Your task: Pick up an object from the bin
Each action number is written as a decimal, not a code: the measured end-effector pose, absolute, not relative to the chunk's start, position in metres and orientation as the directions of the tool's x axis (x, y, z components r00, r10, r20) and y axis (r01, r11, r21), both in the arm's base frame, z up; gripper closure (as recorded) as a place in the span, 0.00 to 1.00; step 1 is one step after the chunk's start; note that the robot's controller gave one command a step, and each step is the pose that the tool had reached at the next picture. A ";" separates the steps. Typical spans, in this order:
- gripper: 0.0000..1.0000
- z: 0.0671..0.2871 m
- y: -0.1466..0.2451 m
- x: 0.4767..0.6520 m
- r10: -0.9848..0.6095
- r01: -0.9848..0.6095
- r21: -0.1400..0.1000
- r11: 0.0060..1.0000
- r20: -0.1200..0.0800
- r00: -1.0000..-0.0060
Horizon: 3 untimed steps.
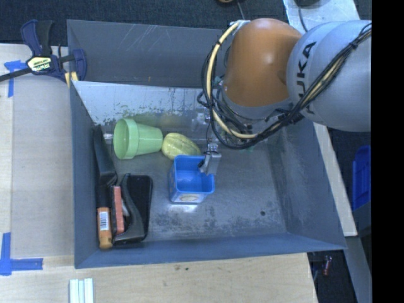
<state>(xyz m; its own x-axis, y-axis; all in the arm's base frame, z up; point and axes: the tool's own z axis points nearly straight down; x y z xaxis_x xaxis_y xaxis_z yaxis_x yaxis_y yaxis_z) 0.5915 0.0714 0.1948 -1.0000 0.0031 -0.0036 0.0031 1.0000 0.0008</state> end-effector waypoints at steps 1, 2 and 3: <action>0.00 0.137 0.071 0.574 0.090 0.090 0.001 0.996 0.000 -0.996; 1.00 0.143 0.077 0.575 0.071 0.071 0.002 0.997 -0.012 -0.997; 1.00 0.143 0.077 0.575 0.071 0.071 0.003 0.997 -0.012 -0.997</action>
Offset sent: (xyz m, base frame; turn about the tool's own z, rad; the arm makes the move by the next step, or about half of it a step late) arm -0.0166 0.0071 -0.0514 0.0656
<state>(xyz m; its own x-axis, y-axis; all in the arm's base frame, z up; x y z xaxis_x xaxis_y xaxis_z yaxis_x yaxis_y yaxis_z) 0.5754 0.0774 0.1434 -0.9974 0.0710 -0.0117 0.0709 0.9975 0.0025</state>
